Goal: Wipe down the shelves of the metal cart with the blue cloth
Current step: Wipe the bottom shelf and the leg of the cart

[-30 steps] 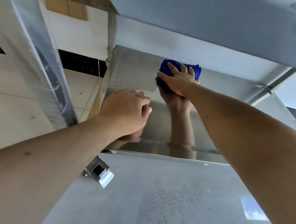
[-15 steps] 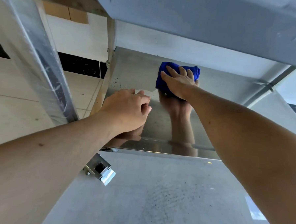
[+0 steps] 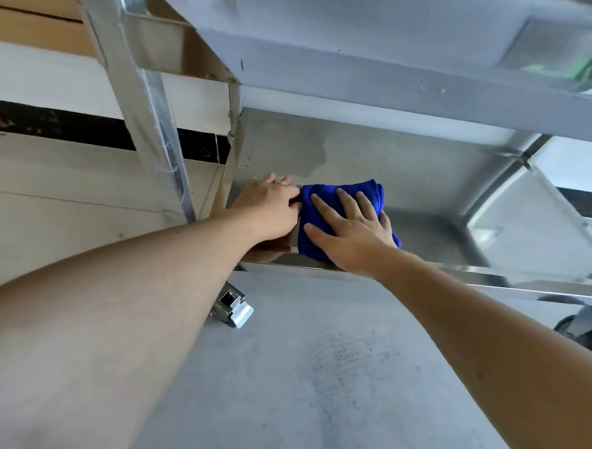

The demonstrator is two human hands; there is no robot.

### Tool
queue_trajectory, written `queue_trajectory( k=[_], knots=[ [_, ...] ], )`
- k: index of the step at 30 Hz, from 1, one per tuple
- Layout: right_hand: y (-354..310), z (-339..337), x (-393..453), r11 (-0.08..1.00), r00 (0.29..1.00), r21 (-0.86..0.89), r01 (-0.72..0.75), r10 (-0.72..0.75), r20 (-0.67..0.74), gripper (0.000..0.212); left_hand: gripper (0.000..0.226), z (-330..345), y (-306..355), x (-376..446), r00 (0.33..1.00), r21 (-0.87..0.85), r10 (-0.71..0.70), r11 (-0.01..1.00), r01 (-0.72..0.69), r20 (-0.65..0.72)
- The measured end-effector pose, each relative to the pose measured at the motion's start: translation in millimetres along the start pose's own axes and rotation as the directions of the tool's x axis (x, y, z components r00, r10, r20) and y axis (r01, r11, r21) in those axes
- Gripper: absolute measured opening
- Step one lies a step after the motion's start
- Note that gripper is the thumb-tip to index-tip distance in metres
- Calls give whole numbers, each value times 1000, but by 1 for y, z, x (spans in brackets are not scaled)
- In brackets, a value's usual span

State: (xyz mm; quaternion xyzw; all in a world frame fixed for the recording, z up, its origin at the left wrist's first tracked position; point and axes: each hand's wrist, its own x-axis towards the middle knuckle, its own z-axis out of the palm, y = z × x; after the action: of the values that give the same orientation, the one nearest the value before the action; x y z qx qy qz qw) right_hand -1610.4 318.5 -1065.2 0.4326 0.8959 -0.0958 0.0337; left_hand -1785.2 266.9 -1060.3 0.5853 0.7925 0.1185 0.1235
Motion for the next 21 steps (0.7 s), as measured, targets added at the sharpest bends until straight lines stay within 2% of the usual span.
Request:
queue_trajectory(
  k=[2,5,8,11,13,17,21],
  knots=[
    [-9,1,-17,999,999,-5,34,-34,11,76,44,0,0,-11,999,-36,3,999,-4,-33],
    [-22,2,-30,998,998,-17,67,-66,10,72,45,-10,-8,-25,978,-126,-104,989,82,-180],
    [-45,6,-38,987,987,-21,158,-157,13,75,39,-28,-13,-29,907,-193,-335,937,292,-256],
    [-71,13,-34,966,967,-41,255,-255,-13,69,40,-38,-13,-28,797,-405,-570,788,463,-198],
    [-84,15,-24,964,963,-21,267,-267,-32,66,40,-39,-13,-27,766,-491,-620,727,480,-168],
    [-96,15,9,979,976,-14,205,-206,-74,77,32,-39,-14,-23,727,-541,-655,695,473,-207],
    [-97,11,56,992,991,-33,118,-120,-63,69,30,-38,-14,-14,692,-590,-687,659,466,-221]
  ],
)
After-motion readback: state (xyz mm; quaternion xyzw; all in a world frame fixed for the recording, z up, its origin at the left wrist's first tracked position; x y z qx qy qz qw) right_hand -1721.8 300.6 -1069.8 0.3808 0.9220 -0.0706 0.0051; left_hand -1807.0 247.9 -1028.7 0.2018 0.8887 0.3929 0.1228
